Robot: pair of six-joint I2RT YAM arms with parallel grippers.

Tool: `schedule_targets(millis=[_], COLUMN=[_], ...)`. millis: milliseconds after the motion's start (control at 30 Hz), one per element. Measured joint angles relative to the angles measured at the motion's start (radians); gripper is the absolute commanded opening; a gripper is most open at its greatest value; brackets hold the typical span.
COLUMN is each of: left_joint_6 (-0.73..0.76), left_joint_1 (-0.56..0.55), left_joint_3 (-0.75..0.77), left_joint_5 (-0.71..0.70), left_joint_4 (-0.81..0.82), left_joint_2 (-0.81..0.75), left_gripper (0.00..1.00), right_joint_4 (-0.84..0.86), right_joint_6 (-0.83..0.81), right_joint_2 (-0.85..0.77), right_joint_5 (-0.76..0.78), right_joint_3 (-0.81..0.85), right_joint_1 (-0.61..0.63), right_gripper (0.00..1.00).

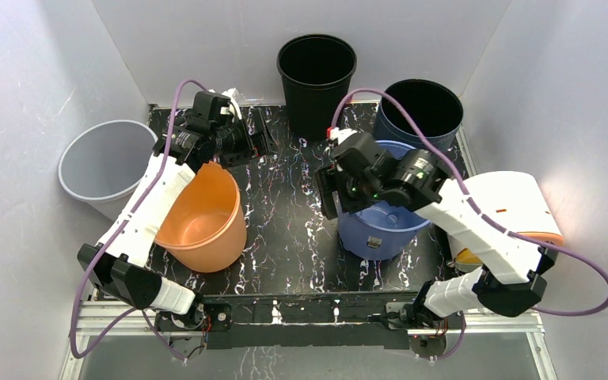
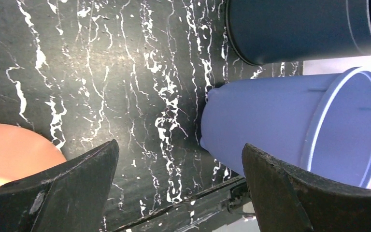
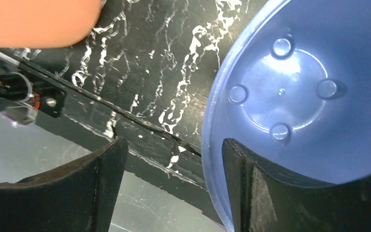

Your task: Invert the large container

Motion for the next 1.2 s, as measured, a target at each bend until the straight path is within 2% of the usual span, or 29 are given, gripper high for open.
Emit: schedule_targets(millis=[200,300,333,400,467,733,900,967,1067,1200], left_joint_6=[-0.026,-0.033,-0.036,-0.043,-0.049,-0.056,-0.058,-0.059,-0.065,-0.066], left_joint_1=[0.032,0.05,0.053,0.058,0.058,0.058,0.058,0.058,0.058,0.058], left_joint_3=[0.001,0.018,0.031,0.061,0.093,0.236,0.382,0.427,0.454,0.453], left_joint_5=[0.063,0.08,0.088,0.107,0.127,0.147,0.151,0.14,0.101,0.049], left_joint_4=[0.006,-0.01,-0.016,-0.021,-0.022,-0.059,-0.122,-0.128,-0.126,-0.124], left_joint_2=[0.0,0.0,0.0,0.0,-0.003,-0.016,-0.015,-0.021,-0.061,-0.122], left_gripper=[0.98,0.98,0.98,0.98,0.98,0.98,0.98,0.98,0.98,0.98], right_joint_4=[-0.016,-0.017,-0.016,-0.014,-0.013,0.019,0.176,0.265,0.414,0.634], right_joint_6=[0.047,0.056,0.06,0.061,0.063,0.043,0.05,0.06,0.1,0.195], right_joint_2=[0.043,0.043,0.042,0.042,0.042,0.078,0.172,0.187,0.177,0.05], right_joint_5=[0.14,0.177,0.187,0.206,0.216,0.22,0.18,0.177,0.143,0.082], right_joint_3=[-0.046,-0.067,-0.073,-0.086,-0.095,-0.018,0.122,0.131,0.087,-0.165], right_joint_1=[0.107,0.116,0.116,0.114,0.114,0.114,0.115,0.112,0.087,0.005], right_gripper=[0.39,0.32,0.27,0.09,0.02,0.0,0.0,0.0,0.0,0.0])
